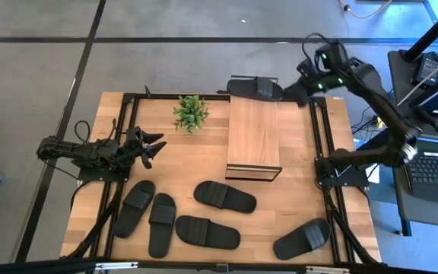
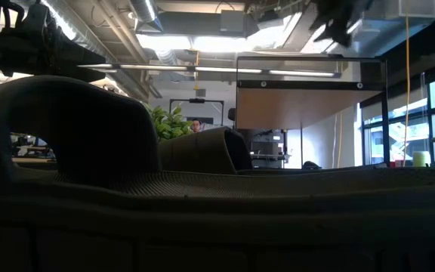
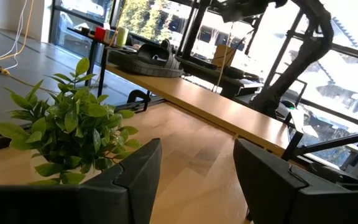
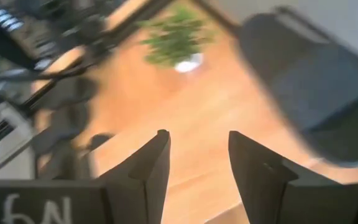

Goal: Pick and place slides into the shelf
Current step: Put the black slide on the shelf

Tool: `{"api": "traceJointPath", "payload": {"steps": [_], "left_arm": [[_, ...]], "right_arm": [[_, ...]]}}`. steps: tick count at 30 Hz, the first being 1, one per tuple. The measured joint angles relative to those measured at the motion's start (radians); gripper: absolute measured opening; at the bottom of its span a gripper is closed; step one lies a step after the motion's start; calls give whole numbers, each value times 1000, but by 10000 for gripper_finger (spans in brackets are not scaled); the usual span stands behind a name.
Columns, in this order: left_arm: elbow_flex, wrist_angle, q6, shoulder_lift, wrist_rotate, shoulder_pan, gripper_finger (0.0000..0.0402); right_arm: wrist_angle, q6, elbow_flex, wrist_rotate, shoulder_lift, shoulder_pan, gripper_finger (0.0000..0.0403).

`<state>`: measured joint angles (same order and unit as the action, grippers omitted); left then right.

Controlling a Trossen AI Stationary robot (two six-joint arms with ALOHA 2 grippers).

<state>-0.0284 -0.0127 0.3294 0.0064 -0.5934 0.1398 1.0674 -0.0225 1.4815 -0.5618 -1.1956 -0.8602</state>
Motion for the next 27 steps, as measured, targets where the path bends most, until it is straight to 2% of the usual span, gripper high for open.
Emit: {"api": "traceJointPath", "payload": {"steps": [7, 14, 22, 27], "left_arm": [[0, 0, 0, 0, 0, 0, 195], [0, 0, 0, 0, 0, 0, 195], [0, 0, 0, 0, 0, 0, 195], [0, 0, 0, 0, 0, 0, 195]], "right_arm": [[6, -189, -98, 1, 207, 248, 163], [-70, -325, -307, 20, 348, 476, 163], [-368, -503, -561, 19, 370, 716, 163], [-448, -662, -606, -3, 361, 893, 163]]}}
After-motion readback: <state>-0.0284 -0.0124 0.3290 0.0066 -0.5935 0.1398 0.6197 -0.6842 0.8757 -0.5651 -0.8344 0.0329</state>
